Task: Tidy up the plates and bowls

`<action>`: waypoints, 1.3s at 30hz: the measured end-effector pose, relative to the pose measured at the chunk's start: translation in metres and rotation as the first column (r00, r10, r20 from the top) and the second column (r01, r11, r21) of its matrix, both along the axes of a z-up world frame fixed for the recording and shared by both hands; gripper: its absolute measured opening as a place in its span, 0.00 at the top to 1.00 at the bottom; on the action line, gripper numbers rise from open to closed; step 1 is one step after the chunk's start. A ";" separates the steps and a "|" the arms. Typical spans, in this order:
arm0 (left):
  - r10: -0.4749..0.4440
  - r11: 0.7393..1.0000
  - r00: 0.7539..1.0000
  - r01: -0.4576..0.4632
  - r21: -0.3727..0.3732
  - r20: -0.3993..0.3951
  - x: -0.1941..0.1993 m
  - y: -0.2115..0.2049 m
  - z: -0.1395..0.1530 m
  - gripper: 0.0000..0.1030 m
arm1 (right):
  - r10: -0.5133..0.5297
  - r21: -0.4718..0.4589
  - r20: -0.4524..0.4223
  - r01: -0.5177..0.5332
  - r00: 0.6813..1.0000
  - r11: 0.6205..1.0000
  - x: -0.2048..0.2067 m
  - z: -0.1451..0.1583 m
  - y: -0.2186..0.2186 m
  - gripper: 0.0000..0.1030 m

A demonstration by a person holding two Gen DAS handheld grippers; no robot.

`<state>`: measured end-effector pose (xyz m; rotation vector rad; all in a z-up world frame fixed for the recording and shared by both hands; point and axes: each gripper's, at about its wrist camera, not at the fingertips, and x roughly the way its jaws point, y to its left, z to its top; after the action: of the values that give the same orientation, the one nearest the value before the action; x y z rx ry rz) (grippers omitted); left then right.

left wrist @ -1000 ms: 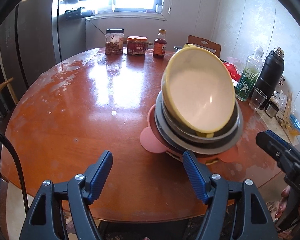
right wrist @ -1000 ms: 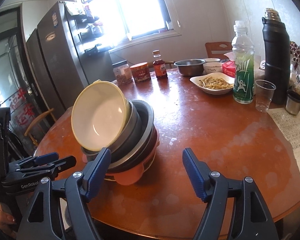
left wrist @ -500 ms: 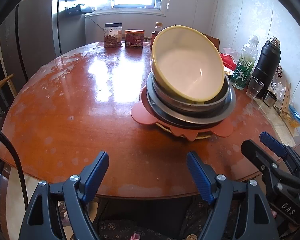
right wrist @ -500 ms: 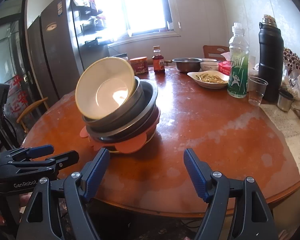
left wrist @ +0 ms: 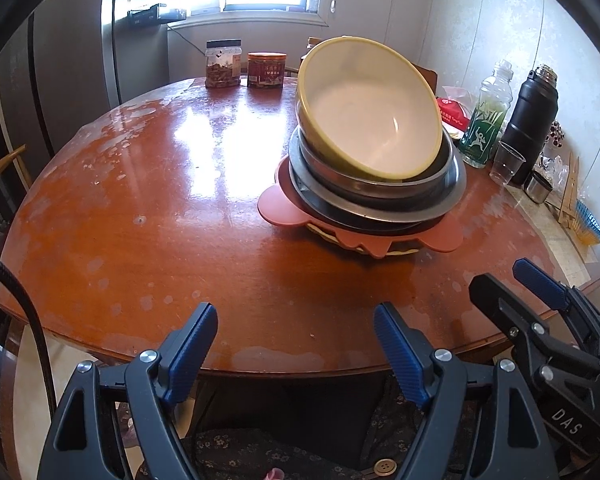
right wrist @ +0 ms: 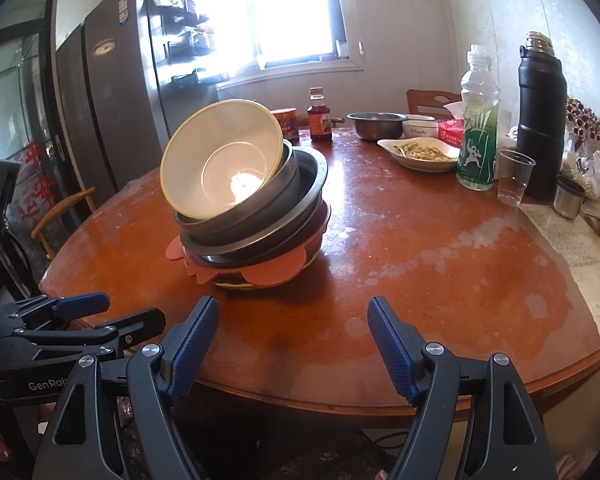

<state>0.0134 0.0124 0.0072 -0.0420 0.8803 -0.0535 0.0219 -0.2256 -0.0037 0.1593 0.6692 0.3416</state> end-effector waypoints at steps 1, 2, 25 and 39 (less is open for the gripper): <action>0.002 1.000 1.000 -0.002 0.000 -0.001 0.000 0.001 0.000 0.22 | 0.003 0.001 -0.005 -0.003 1.000 1.000 0.001 -0.001 0.000 0.24; 0.001 1.000 1.000 -0.001 -0.003 -0.002 0.000 0.001 0.000 0.22 | 0.002 0.004 -0.006 -0.002 1.000 1.000 0.001 -0.001 0.001 0.24; 0.001 1.000 1.000 -0.001 0.008 -0.021 0.001 0.001 -0.005 0.22 | -0.021 0.004 -0.028 0.021 0.999 1.000 0.002 -0.006 -0.001 0.24; 0.002 1.000 1.000 -0.001 0.008 -0.029 0.002 0.001 -0.007 0.22 | -0.031 -0.002 -0.038 0.031 0.999 1.000 0.001 -0.008 -0.002 0.24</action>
<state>0.0149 0.0139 0.0002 -0.0363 0.9090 -0.0482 0.0230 -0.2273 -0.0114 0.1752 0.7041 0.3090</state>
